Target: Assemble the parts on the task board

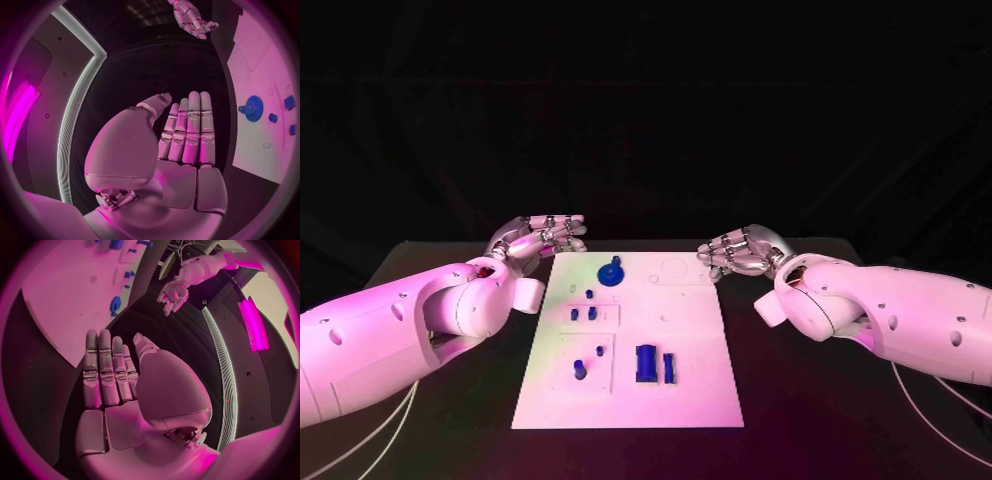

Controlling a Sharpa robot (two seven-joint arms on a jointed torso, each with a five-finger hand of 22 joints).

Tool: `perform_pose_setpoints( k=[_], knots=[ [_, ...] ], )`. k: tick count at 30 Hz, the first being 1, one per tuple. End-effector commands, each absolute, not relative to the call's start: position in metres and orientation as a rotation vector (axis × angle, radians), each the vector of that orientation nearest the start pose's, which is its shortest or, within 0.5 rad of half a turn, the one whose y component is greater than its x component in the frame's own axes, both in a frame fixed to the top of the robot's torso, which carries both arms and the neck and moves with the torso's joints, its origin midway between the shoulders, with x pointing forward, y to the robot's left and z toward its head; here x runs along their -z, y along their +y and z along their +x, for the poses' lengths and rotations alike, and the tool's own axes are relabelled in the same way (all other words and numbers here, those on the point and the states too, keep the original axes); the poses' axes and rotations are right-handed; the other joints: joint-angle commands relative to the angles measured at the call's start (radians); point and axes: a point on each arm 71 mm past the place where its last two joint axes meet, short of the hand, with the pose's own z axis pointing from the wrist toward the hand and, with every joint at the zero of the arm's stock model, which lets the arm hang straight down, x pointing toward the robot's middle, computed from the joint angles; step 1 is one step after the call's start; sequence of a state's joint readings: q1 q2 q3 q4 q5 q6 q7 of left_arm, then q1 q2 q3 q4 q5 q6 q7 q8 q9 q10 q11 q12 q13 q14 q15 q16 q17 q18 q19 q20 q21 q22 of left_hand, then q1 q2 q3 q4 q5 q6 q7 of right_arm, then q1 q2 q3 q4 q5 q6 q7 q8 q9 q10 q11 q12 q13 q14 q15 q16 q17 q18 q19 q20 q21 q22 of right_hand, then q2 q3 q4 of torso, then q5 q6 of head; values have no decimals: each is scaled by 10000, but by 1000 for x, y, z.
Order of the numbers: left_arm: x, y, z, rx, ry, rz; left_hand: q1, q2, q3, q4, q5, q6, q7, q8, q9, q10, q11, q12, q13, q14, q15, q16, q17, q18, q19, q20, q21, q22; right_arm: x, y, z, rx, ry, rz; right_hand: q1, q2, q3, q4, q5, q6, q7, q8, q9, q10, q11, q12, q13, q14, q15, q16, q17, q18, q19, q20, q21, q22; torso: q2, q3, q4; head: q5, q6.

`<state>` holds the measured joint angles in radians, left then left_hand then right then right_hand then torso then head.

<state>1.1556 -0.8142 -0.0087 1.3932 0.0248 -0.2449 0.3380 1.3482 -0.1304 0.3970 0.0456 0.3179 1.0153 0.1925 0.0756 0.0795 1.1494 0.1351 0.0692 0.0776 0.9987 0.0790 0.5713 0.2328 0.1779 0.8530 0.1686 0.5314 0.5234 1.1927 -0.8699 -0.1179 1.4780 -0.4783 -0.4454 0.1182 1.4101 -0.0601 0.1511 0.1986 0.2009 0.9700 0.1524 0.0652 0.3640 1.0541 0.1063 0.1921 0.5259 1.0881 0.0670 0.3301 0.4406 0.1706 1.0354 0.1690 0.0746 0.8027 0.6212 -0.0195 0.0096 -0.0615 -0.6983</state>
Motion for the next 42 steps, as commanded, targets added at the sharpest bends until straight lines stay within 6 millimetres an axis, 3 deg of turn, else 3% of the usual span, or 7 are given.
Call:
perform_pose_setpoints(
  k=[1,15,16,23,28,32,42],
  knots=[
    [203,234,516,15306,13214,-13008,-141,-24,-43,104,-79,-153,9,-73,-82,-304,90,-52,-137,-348,257,-1248,-509,-300,-745,402,-1201,-760,216,-244,501,-12117,15599,9326,171,-11,111,3,-46,-71,124,-23,-387,98,187,-559,-1051,-234,231,-932,-679,134,-552,297,-132,-1009,-260,-52,60,0,349],
    [209,228,535,14506,12164,-13230,18,422,-1265,42,-80,-644,69,-114,-146,-1491,502,-87,-159,-843,883,-4590,-1697,-133,-1034,1222,-4098,-3052,215,-246,536,-12179,14555,9435,-229,381,-430,-328,-4,-37,293,-20,-2205,292,456,-1278,-4327,163,605,-2660,-3275,165,-1297,803,-78,-4844,-389,73,73,362,522],
    [211,226,533,14667,12837,-13155,-4021,1304,-2048,-456,-1012,-3484,-560,-756,-795,-4454,-53,-692,-776,-3603,346,-4903,-2328,-697,-3346,342,-4441,-3692,218,-250,535,-11493,14811,9524,-4377,601,-730,-828,-603,-2977,-268,-652,-2607,-2991,-3,-1921,-5259,-3213,227,-3301,-3582,-406,-4099,55,-746,-5754,-372,16,87,302,509],
    [214,221,524,14301,12781,-13054,-6145,1304,-2491,-456,-1496,-4986,-841,-756,-795,-6053,-336,-692,-776,-5021,117,-5713,-2328,-806,-4463,-108,-5314,-4046,221,-238,524,-11785,14294,9955,-6571,601,-1511,-1089,-919,-4462,-537,-652,-2858,-4669,-236,-1921,-5259,-4900,-670,-3301,-4406,-574,-5451,-334,-746,-6292,-632,132,-32,506,818],
    [220,211,506,13633,12644,-12811,-7669,1304,-2799,-456,-1845,-6062,-1068,-756,-795,-7186,-553,-692,-776,-6053,-72,-5713,-2328,-910,-5311,-437,-5314,-4294,224,-218,501,-12158,13369,10801,-8134,601,-1511,-1986,-1146,-5552,-742,-652,-3640,-5889,-1063,-1921,-5259,-6144,-670,-3301,-4406,-792,-6474,-615,-746,-6653,-770,195,-96,615,983],
    [223,203,488,13055,12479,-12539,-8488,1304,-2964,-456,-2031,-6639,-1190,-756,-795,-7792,-1351,-692,-776,-6605,-790,-5713,-2328,-1016,-5762,-614,-5314,-4427,225,-205,482,-12287,12736,11450,-8971,601,-1511,-1986,-1267,-6135,-1524,-652,-3640,-6544,-1063,-1921,-5259,-6811,-670,-3301,-4406,-898,-7016,-768,-746,-6846,-770,195,-96,615,983],
    [224,193,463,12310,12188,-12102,-10195,1304,-3970,-456,-2421,-7841,-1925,-756,-795,-9060,-1351,-692,-776,-7764,-790,-5713,-2328,-1779,-6708,-983,-5314,-5234,224,-192,462,-12289,12178,12089,-10722,601,-1511,-1986,-2009,-7355,-1524,-652,-3640,-7912,-1063,-1921,-5259,-8199,-670,-3301,-4406,-1706,-8145,-1690,-746,-7250,-770,195,-96,615,983]
  ],
)
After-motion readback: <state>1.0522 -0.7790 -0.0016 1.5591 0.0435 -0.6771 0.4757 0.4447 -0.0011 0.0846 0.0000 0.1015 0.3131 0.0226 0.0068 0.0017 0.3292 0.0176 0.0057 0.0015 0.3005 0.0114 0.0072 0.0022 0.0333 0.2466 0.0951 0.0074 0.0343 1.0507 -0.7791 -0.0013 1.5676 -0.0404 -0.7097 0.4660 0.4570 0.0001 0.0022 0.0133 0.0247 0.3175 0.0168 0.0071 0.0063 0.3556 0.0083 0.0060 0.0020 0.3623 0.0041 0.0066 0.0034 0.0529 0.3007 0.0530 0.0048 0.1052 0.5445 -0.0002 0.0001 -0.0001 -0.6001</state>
